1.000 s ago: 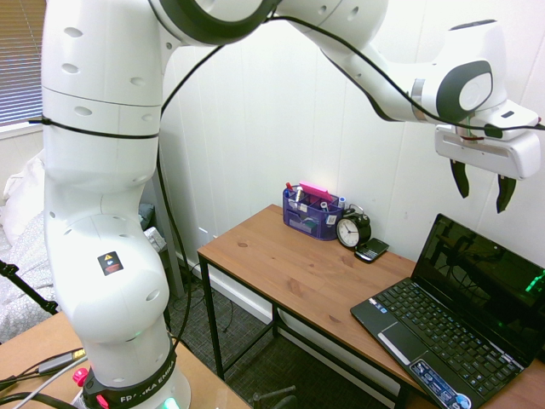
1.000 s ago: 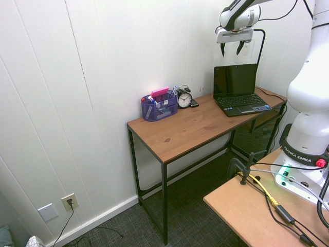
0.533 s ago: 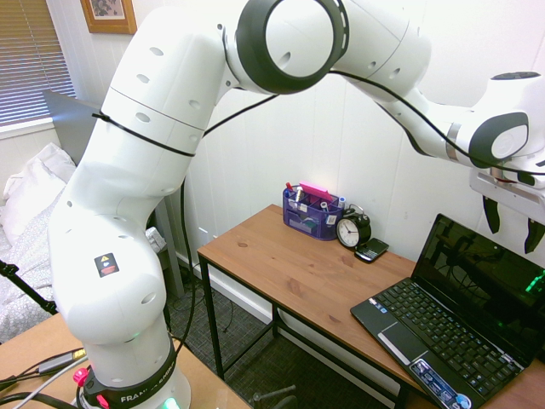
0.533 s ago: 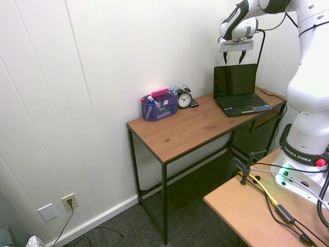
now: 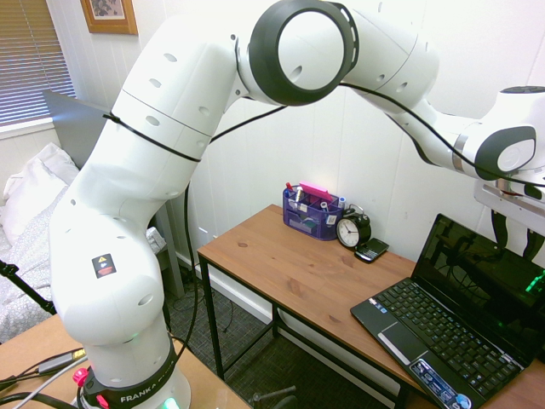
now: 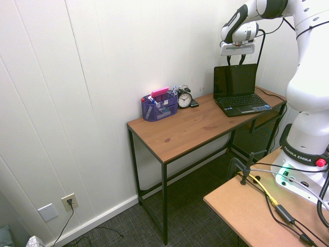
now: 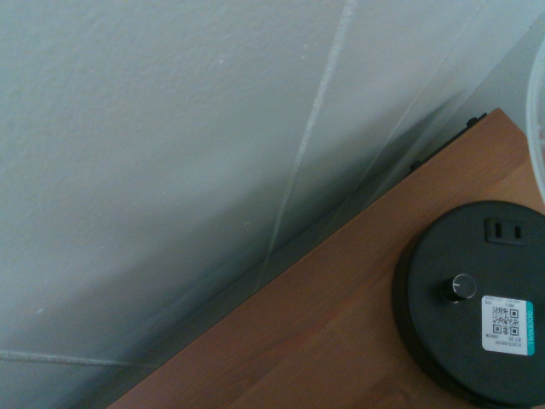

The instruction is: Close the laptop lid

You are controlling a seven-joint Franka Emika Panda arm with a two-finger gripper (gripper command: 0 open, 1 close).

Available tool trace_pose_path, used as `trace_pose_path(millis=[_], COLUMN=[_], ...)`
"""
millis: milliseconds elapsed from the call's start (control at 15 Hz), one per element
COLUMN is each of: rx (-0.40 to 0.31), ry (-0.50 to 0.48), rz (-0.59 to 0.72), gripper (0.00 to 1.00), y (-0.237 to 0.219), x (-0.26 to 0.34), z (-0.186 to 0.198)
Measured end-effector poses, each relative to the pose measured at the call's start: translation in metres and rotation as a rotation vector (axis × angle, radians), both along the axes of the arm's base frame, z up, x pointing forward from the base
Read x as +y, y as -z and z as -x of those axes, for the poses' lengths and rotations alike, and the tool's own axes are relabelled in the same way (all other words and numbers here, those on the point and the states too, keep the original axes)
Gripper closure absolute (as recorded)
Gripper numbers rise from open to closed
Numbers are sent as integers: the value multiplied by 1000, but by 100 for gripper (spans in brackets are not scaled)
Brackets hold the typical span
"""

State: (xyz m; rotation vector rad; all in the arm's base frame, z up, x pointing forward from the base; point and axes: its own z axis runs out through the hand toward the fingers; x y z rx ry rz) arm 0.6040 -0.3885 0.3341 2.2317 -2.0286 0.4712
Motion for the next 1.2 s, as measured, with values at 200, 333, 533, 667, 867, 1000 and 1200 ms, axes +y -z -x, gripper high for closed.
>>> trace_pose_path(millis=[200,333,533,667,867,1000,1200], rx=[7,5,5,6,-5,-12,-13], ry=[-9,-14,-16,-20,-23,-27,-37], rz=[-1,-1,-3,-6,-4,-3,-13], gripper=[100,100,100,100,100,100,100], y=[5,7,8,8,6,5,6], x=[1,3,6,7,10,14,27], z=[2,4,11,20,30,34,42])
